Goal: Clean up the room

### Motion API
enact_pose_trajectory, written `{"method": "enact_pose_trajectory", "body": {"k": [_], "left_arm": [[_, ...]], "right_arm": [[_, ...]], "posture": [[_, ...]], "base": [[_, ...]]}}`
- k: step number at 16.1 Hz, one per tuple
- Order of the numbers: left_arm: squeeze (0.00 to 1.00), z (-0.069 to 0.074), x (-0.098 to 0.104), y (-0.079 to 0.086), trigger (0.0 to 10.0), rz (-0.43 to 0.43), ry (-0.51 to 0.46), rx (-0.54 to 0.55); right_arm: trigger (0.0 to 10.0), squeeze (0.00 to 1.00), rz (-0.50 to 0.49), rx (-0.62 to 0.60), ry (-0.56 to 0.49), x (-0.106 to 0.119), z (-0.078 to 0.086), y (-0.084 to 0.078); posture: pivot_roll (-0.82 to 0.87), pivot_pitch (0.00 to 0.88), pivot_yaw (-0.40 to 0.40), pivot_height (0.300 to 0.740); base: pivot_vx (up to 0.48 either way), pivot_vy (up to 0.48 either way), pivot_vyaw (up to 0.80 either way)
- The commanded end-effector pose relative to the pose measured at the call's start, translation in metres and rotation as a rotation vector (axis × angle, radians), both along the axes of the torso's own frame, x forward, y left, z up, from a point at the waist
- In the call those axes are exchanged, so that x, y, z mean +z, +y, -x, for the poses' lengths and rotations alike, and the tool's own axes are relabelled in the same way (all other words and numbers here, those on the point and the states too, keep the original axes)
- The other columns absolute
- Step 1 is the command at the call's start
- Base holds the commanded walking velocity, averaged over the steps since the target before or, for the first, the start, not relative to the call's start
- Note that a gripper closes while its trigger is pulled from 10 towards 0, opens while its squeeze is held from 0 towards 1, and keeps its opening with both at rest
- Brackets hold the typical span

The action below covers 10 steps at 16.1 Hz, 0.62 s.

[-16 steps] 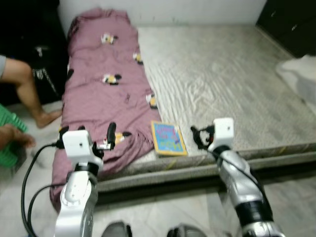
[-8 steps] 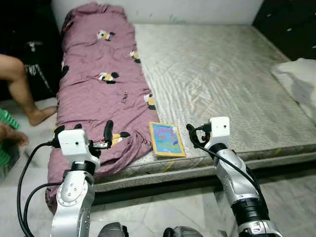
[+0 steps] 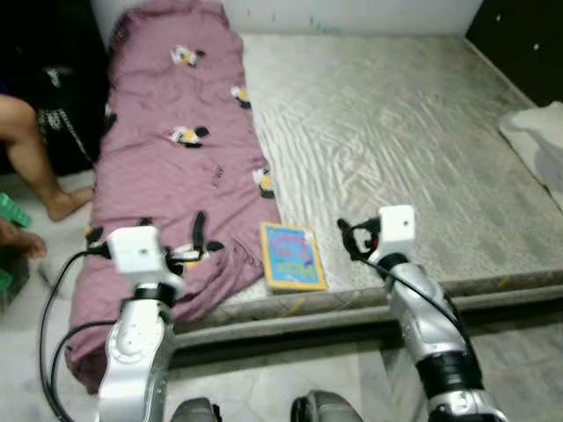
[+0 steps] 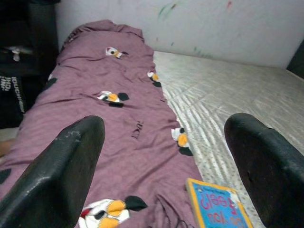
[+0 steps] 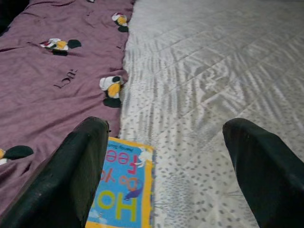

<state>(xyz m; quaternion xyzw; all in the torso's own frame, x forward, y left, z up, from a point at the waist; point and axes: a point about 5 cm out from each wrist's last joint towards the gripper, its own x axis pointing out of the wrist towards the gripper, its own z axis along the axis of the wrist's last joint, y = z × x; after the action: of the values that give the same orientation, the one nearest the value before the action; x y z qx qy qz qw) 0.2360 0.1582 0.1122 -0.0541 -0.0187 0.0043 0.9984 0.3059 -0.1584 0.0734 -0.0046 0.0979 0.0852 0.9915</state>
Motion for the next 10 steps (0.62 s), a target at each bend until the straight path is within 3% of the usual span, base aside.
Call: {"method": "enact_pose_trajectory", "body": {"k": [1,5,10], "left_arm": [[0.00,0.0020,-0.0017,0.0062,10.0,-0.016,0.014,0.027],[0.00,0.0019,0.0007,0.0049,10.0,-0.009,-0.011,0.002],[0.00,0.0015,0.0016,0.0044,10.0,-0.011,-0.015,-0.003]], "right_arm": [[10.0,0.00,-0.010,-0.003,-0.012,0.0024,-0.0010,0.0020],[10.0,0.00,-0.015,-0.004,-0.016,0.0028,-0.0016,0.0021],[10.0,0.00,-0.014,-0.006,-0.020,0.0036,-0.0022,0.0021]], "posture": [[0.03,0.066,-0.061,0.740],[0.03,0.064,-0.059,0.740],[0.03,0.062,-0.060,0.740]], "base": [[0.000,0.000,0.00],[0.000,0.000,0.00],[0.368,0.000,0.00]]}}
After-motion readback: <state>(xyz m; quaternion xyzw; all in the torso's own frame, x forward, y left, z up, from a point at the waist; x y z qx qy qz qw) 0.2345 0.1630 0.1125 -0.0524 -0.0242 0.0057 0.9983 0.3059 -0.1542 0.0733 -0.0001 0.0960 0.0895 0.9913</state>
